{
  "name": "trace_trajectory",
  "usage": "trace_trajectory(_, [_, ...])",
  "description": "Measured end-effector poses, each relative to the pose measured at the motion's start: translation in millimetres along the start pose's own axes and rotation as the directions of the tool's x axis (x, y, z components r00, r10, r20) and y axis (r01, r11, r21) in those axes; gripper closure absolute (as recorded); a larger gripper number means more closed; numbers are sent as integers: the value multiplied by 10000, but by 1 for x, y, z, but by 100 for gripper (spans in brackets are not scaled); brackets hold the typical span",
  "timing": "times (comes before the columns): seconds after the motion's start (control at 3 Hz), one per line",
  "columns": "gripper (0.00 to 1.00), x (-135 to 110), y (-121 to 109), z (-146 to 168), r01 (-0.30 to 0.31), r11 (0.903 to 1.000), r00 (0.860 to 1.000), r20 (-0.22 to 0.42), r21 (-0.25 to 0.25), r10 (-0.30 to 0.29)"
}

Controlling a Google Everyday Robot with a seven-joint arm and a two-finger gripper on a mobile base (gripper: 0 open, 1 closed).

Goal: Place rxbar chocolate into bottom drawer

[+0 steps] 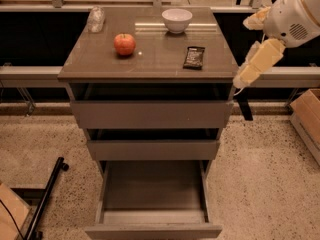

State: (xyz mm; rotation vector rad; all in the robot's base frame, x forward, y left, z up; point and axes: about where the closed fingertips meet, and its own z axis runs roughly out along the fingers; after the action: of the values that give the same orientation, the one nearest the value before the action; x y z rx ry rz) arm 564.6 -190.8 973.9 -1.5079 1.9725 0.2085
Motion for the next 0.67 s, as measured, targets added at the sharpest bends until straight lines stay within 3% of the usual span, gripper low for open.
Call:
trace_trajectory(0.33, [0, -15, -24, 17, -131, 9993, 9936, 1122, 343, 92])
trace_trajectory(0.67, [0, -18, -50, 40, -760, 9959, 9745, 2150, 483, 640])
